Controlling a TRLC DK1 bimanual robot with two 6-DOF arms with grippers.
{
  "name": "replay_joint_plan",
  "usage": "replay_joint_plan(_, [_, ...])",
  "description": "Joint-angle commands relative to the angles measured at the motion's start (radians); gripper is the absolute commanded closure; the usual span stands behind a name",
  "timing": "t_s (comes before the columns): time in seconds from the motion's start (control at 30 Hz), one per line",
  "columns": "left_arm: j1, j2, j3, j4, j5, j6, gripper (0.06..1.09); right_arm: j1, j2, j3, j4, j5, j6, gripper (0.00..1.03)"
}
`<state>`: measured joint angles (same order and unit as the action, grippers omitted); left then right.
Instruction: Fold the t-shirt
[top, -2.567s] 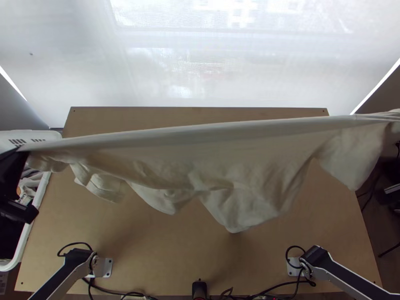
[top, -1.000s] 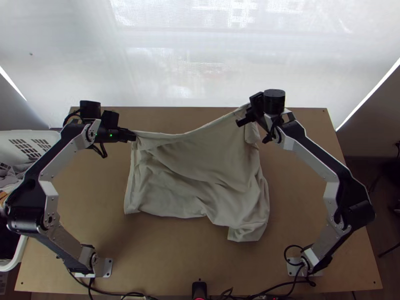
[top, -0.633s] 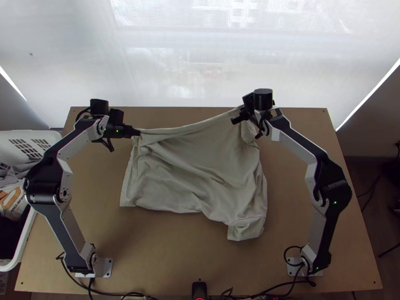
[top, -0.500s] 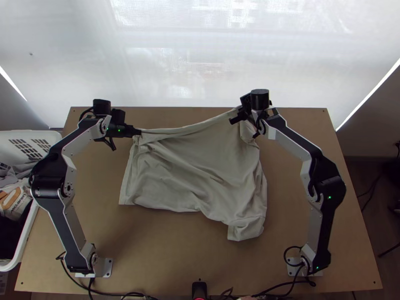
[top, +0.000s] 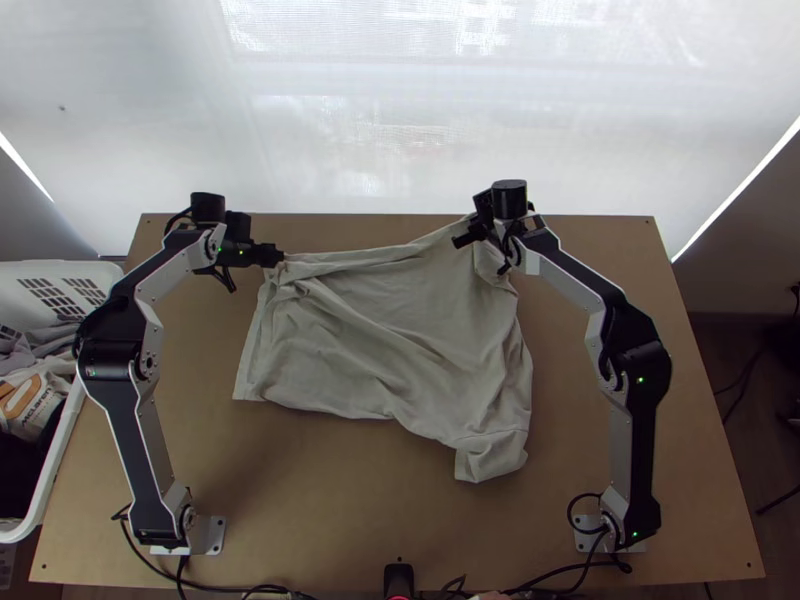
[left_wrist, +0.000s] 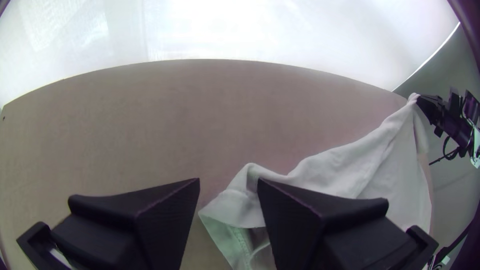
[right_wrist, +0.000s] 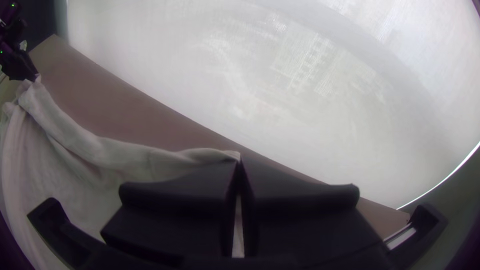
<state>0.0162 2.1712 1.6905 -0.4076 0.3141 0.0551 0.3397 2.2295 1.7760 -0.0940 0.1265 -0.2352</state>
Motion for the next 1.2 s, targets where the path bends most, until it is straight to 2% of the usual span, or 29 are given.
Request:
replay_joint_plan(0.0, [-0.004,-0.037,0.06,-0.129,0.011,-0.012,0.44,0.005,0.007,0.008,-0.001,-0.001,0.007,1.0])
replay_joint_plan(0.33, [-0.036,-0.119,0.078,-0.376,0.034,-0.012,0.44,0.007,-0.002,-0.004,-0.001,-0.001,0.013,1.0])
replay_joint_plan(0.5, [-0.039,-0.114,0.047,-0.376,0.029,-0.001,0.44,0.012,-0.008,-0.001,-0.001,-0.001,0.011,1.0])
replay_joint_plan(0.63, [-0.036,-0.096,0.029,-0.352,0.025,0.006,0.51,0.013,-0.021,-0.007,-0.001,-0.001,0.011,1.0])
replay_joint_plan(0.77, [-0.038,-0.079,0.024,-0.324,0.022,0.006,0.52,0.013,-0.039,-0.026,-0.001,-0.001,0.013,1.0])
replay_joint_plan(0.9, [-0.044,-0.053,0.024,-0.301,0.022,0.008,0.65,0.013,-0.059,-0.052,-0.001,-0.001,0.014,1.0])
replay_joint_plan(1.07, [-0.045,-0.034,0.054,-0.287,0.022,0.005,1.01,0.016,-0.082,-0.067,-0.001,-0.001,0.014,1.0])
replay_joint_plan(1.1, [-0.044,-0.033,0.066,-0.287,0.022,0.0,1.05,0.016,-0.082,-0.067,-0.001,-0.001,0.013,1.0])
replay_joint_plan(1.17, [-0.042,-0.03,0.094,-0.289,0.023,-0.011,1.05,0.015,-0.08,-0.061,0.002,-0.001,0.01,1.0])
